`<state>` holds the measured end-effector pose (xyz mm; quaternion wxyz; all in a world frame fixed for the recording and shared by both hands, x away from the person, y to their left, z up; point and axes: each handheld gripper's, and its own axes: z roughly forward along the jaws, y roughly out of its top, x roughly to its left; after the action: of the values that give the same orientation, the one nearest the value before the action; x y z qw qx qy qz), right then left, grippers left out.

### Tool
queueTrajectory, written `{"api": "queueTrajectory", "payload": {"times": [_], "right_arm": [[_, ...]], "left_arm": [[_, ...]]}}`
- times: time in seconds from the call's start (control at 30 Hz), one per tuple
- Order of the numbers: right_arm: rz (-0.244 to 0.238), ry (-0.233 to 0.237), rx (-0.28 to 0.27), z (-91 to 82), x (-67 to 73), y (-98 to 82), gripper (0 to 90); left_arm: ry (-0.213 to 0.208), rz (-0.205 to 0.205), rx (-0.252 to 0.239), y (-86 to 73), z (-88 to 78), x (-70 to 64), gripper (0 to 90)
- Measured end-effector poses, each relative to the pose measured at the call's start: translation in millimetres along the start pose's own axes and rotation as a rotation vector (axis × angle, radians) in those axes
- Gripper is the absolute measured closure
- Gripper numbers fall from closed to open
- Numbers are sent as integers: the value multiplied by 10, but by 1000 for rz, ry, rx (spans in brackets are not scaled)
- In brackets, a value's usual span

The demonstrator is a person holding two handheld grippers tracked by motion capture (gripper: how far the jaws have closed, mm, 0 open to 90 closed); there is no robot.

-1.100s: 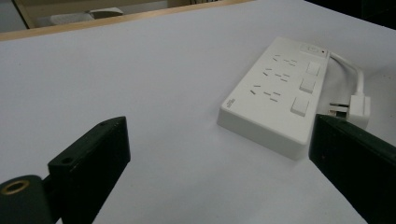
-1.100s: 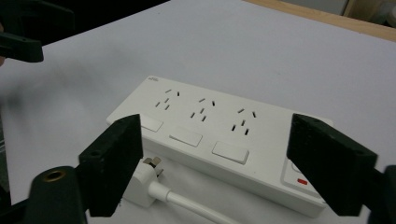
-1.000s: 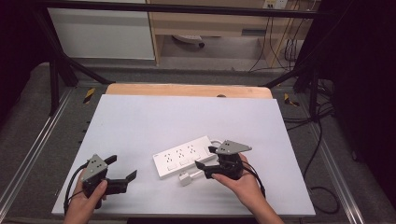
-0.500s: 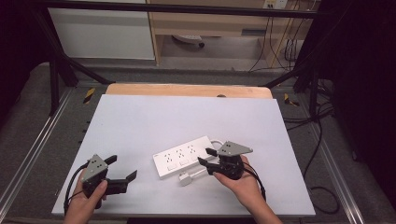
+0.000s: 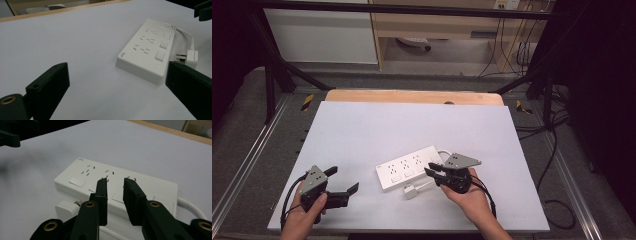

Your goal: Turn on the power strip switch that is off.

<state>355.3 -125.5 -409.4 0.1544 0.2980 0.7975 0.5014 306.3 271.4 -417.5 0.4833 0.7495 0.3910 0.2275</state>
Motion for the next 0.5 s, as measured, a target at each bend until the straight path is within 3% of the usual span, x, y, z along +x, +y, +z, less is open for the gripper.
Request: {"api": "queueTrajectory", "payload": {"times": [0.5], "right_arm": [[-15,-1,12,62,18,-57,850]], "left_arm": [[-4,9,3,2,2,-7,54]]}}
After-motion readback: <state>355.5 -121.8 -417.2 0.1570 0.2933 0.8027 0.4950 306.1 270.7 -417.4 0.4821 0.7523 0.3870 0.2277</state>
